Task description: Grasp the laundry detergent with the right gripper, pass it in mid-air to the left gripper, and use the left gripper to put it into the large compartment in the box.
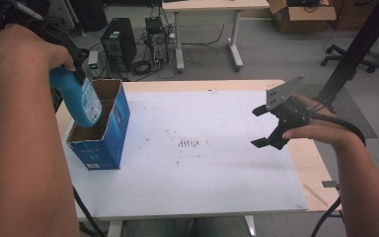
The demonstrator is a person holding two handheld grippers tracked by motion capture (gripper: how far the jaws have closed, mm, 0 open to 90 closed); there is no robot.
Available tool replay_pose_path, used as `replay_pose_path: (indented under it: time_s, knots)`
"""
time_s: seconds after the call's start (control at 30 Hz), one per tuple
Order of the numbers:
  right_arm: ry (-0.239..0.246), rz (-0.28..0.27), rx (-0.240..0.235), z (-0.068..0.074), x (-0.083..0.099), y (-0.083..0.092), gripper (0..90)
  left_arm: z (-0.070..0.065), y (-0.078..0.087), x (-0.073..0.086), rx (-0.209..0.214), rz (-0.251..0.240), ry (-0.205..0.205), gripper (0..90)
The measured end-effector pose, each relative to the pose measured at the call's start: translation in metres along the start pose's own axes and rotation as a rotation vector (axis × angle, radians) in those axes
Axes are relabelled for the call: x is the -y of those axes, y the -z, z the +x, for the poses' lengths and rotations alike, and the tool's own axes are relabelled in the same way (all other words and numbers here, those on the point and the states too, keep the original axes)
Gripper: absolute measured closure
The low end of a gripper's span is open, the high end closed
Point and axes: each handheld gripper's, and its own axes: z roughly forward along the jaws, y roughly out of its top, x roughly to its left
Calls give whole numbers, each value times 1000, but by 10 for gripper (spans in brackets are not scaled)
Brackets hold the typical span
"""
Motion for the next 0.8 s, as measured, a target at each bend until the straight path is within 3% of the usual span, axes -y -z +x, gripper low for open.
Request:
replay_pose_path:
  time_s: [0.8]
  knots:
    - [-10, 64, -48, -2, -4, -10, 26, 15, -54, -12, -11, 25, 13, 384]
